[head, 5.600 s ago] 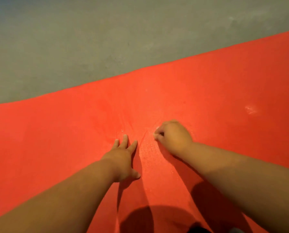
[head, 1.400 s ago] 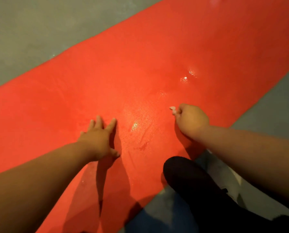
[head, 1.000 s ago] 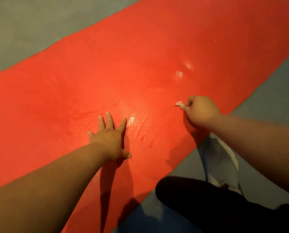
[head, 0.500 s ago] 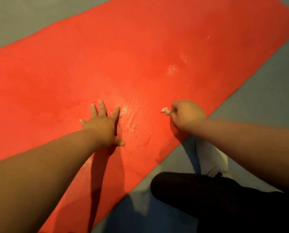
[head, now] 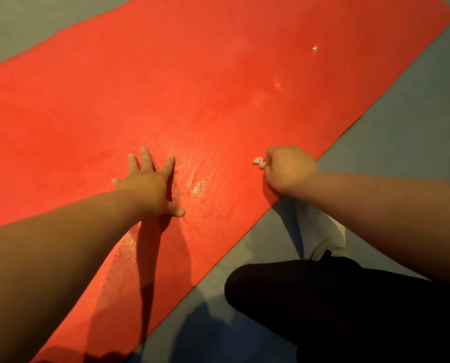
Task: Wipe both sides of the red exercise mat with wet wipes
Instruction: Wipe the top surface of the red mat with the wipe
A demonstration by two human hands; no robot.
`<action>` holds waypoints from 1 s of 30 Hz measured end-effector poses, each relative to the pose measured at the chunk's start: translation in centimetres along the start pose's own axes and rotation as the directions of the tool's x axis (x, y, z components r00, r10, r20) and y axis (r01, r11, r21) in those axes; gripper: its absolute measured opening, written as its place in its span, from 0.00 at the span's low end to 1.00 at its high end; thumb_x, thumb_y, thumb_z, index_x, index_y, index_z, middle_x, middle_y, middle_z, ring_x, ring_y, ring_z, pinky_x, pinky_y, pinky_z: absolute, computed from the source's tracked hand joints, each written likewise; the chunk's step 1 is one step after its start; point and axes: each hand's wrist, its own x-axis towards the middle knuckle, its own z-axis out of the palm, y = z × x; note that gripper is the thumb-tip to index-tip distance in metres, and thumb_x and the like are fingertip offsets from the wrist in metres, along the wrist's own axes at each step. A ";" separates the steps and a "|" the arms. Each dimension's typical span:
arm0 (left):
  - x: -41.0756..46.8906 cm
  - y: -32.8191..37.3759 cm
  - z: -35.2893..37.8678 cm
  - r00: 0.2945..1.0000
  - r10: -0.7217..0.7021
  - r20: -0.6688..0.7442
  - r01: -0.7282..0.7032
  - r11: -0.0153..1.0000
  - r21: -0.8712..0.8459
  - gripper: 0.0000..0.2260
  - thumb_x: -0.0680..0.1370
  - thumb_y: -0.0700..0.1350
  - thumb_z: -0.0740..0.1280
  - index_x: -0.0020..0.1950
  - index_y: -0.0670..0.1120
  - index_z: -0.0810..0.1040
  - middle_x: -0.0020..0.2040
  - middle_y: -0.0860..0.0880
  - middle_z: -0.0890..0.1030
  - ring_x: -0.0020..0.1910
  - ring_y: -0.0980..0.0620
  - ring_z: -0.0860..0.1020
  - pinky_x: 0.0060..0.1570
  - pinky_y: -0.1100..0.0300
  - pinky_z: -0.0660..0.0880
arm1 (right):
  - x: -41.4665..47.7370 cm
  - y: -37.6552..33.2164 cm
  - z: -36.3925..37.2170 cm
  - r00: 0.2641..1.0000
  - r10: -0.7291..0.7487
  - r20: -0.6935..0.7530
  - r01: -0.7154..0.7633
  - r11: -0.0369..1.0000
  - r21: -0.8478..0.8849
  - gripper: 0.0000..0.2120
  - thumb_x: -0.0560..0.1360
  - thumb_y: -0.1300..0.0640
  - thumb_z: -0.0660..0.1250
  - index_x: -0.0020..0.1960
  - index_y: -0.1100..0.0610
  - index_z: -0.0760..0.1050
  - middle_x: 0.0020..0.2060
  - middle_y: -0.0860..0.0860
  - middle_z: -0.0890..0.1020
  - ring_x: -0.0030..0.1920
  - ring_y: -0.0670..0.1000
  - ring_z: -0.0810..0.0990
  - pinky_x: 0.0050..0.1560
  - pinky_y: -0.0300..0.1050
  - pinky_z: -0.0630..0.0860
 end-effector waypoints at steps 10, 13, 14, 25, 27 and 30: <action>0.3 0.4 -0.6 1.000 -0.007 0.025 0.006 1.000 0.024 0.59 0.61 0.65 0.76 0.76 0.60 0.36 0.75 0.42 0.31 0.75 0.36 0.35 0.63 0.27 0.60 | -4.2 -3.2 1.4 0.926 -0.304 0.222 0.310 0.951 0.012 0.09 0.77 0.52 0.60 0.54 0.54 0.74 0.50 0.53 0.79 0.53 0.55 0.77 0.43 0.44 0.69; 0.3 0.4 -0.6 1.000 -0.011 0.019 0.010 0.999 0.034 0.59 0.61 0.66 0.76 0.76 0.59 0.35 0.75 0.41 0.31 0.75 0.36 0.36 0.63 0.28 0.61 | -1.4 0.7 -0.1 0.989 0.015 0.148 -0.013 1.000 -0.009 0.11 0.78 0.50 0.60 0.54 0.55 0.73 0.50 0.54 0.79 0.52 0.57 0.77 0.42 0.44 0.68; 0.3 0.4 -0.6 1.000 -0.012 0.018 0.012 0.999 0.032 0.59 0.61 0.65 0.76 0.76 0.59 0.35 0.75 0.41 0.31 0.75 0.36 0.36 0.64 0.29 0.61 | -1.3 1.0 -0.2 0.991 0.037 0.131 -0.033 0.999 -0.035 0.10 0.78 0.52 0.59 0.54 0.56 0.73 0.51 0.55 0.79 0.52 0.57 0.77 0.43 0.44 0.69; 0.6 -0.2 -0.3 0.999 -0.005 -0.032 0.005 1.000 -0.007 0.61 0.57 0.68 0.76 0.77 0.60 0.40 0.77 0.41 0.39 0.76 0.37 0.42 0.64 0.30 0.63 | -2.4 1.1 0.2 0.979 -0.096 0.178 0.095 0.995 0.015 0.09 0.78 0.52 0.59 0.54 0.56 0.71 0.51 0.53 0.80 0.52 0.56 0.78 0.42 0.43 0.67; 0.2 -0.2 -0.4 0.995 -0.016 -0.102 0.011 0.999 -0.042 0.59 0.57 0.70 0.75 0.77 0.61 0.42 0.77 0.42 0.46 0.76 0.38 0.48 0.63 0.30 0.63 | -1.7 2.1 -0.3 0.989 0.005 0.148 -0.001 1.000 -0.028 0.09 0.78 0.54 0.59 0.54 0.57 0.71 0.51 0.55 0.79 0.53 0.57 0.78 0.42 0.44 0.67; 0.2 0.9 -1.3 0.931 -0.005 -0.365 -0.074 0.976 -0.203 0.55 0.61 0.71 0.72 0.77 0.60 0.43 0.77 0.41 0.54 0.74 0.39 0.57 0.68 0.35 0.62 | -3.3 -0.4 0.4 0.937 -0.206 0.281 0.207 0.978 0.028 0.10 0.76 0.57 0.58 0.56 0.57 0.71 0.51 0.55 0.79 0.53 0.58 0.78 0.46 0.45 0.73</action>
